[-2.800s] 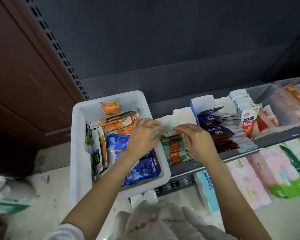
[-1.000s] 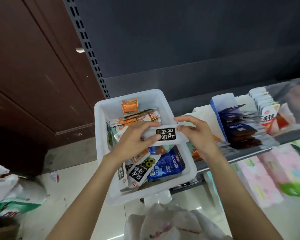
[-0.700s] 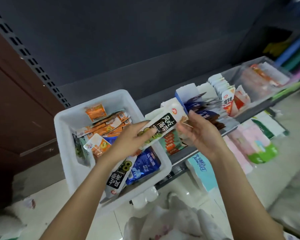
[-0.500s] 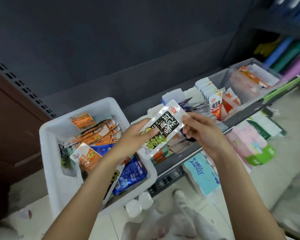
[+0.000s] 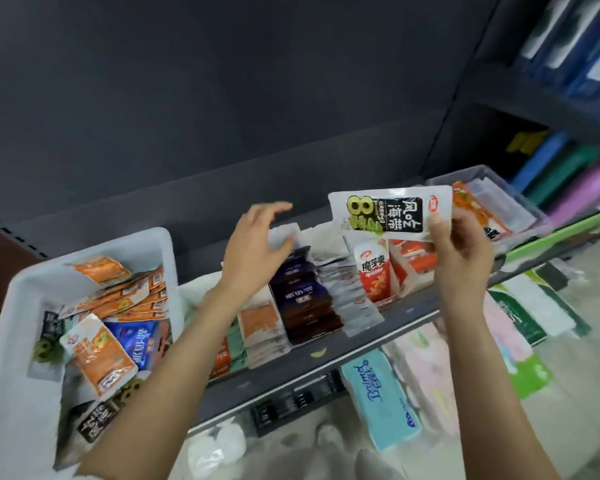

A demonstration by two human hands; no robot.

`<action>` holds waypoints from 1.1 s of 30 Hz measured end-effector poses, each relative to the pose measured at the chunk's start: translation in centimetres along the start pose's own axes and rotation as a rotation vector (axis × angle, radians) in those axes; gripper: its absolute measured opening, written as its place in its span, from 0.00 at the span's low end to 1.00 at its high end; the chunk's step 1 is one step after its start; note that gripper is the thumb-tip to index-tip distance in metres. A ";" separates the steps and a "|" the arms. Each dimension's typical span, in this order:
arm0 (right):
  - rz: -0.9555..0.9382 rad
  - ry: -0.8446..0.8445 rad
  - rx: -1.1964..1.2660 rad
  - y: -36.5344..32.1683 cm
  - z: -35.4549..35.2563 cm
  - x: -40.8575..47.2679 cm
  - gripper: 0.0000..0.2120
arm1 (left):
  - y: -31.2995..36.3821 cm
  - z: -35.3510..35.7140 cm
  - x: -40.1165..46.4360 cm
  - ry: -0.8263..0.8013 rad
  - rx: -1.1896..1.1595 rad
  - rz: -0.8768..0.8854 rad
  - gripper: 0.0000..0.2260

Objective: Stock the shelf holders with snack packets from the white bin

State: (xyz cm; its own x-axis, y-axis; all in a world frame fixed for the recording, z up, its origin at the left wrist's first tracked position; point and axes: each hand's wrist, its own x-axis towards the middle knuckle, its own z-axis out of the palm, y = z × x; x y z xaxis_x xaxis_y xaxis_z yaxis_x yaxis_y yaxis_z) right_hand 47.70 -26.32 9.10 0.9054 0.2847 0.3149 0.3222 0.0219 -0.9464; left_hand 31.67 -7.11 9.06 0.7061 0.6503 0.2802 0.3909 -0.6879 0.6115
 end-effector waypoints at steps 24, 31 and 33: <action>-0.502 -0.641 -0.482 4.5 6.1 1.1 0.15 | -1.1 3.2 -3.9 0.098 0.221 -0.080 0.13; -0.474 -0.872 -0.206 -1.2 10.6 -5.7 0.14 | -3.8 -3.6 -10.7 0.517 0.086 -0.158 0.05; -0.530 -1.027 -0.242 -2.3 13.0 -8.5 0.13 | -6.5 -5.6 -13.6 0.489 0.141 -0.297 0.09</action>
State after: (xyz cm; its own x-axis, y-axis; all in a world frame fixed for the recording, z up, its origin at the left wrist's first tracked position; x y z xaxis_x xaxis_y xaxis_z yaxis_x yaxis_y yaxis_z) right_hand 35.63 -16.34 7.67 0.0316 0.9347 0.3541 0.7348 0.2185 -0.6421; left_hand 16.23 -9.63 5.47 0.2133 0.8719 0.4408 0.6287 -0.4679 0.6212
